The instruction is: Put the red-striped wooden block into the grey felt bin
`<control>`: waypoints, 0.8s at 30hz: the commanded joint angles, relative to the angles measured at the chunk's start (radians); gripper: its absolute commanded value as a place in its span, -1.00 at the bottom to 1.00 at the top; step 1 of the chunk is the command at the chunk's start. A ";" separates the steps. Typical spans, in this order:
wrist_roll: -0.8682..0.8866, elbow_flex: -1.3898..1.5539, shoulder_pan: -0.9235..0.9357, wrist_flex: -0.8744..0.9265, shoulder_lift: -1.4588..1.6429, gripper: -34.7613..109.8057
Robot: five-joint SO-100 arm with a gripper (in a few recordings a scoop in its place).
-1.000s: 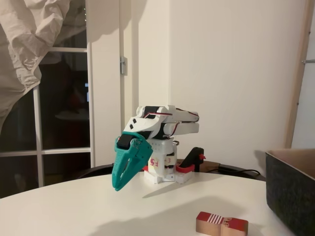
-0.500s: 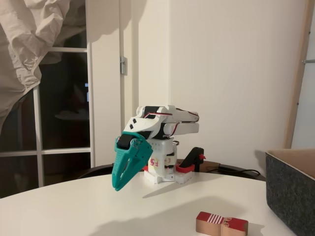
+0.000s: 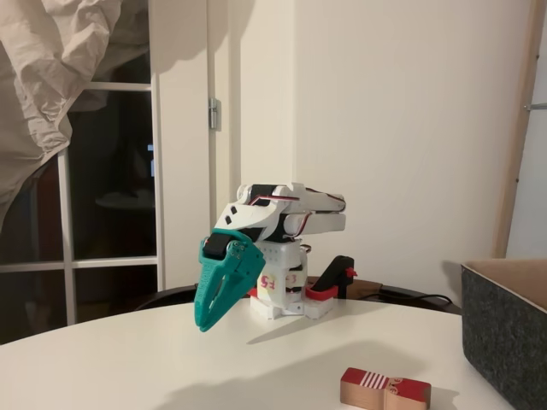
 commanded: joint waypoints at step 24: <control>0.229 -0.457 -0.052 0.003 -0.124 -0.52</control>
